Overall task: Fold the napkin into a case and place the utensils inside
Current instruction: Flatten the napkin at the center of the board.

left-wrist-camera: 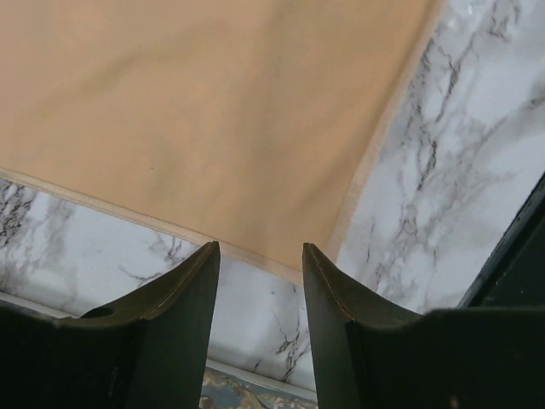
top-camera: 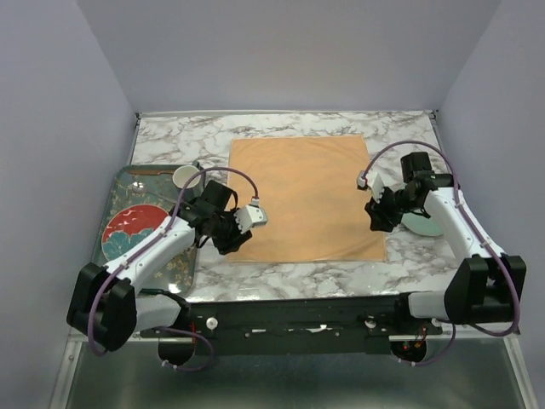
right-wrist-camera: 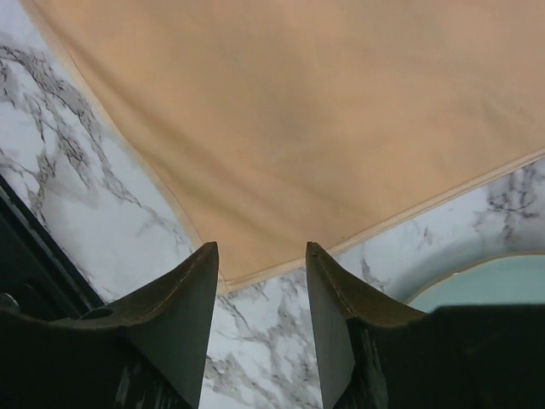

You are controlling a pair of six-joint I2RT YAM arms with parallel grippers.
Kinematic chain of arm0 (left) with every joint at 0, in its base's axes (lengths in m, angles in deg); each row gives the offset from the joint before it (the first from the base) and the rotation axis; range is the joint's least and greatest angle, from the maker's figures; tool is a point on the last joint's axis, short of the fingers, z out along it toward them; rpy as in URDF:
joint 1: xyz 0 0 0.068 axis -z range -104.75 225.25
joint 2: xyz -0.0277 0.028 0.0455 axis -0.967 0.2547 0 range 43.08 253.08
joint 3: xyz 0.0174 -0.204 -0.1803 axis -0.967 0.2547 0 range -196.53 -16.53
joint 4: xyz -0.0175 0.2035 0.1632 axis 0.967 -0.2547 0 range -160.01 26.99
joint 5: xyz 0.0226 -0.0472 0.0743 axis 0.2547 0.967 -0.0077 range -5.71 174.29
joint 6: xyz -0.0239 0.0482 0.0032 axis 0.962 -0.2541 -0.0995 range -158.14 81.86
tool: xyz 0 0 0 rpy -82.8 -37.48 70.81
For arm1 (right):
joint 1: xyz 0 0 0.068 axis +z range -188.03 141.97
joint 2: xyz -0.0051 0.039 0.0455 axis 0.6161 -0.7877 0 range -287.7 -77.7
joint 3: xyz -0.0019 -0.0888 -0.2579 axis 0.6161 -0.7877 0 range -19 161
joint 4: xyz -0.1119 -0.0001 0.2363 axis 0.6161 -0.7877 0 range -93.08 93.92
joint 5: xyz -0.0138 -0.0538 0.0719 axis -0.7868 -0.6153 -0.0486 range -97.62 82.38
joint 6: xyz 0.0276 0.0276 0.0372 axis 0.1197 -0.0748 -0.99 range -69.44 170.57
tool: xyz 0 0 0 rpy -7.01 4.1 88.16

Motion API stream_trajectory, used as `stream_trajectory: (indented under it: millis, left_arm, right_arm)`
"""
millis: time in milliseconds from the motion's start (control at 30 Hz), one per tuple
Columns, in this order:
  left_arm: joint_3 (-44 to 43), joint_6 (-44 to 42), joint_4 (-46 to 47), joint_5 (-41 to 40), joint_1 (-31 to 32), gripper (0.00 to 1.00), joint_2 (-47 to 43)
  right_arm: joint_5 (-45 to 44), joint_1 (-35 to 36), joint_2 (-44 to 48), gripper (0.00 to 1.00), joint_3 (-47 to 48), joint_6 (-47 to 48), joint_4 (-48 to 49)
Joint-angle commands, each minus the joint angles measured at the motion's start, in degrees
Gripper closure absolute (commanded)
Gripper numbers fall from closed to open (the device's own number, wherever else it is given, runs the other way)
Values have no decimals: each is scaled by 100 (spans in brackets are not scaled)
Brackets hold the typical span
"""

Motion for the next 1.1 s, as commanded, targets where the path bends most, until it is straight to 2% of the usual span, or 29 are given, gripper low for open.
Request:
stream_trajectory:
  millis: [0, 267, 533, 900, 1067]
  left_arm:
    - [-525, 581, 415, 5, -230, 47, 526]
    - [-350, 414, 705, -513, -116, 49, 1238]
    - [238, 168, 749, -1084, 359, 52, 1389]
    - [1021, -245, 450, -1787, 579, 53, 757]
    - [1189, -562, 178, -1560, 605, 51, 186]
  right_arm:
    - [-168, 52, -611, 48, -22, -1032, 239]
    - [-811, 184, -1174, 52, -645, -1006, 801]
    - [-1645, 404, -1306, 56, -1454, -549, 1118]
    - [-2297, 448, -982, 60, -2053, -118, 1163]
    - [-2113, 448, -823, 60, -1956, 137, 618]
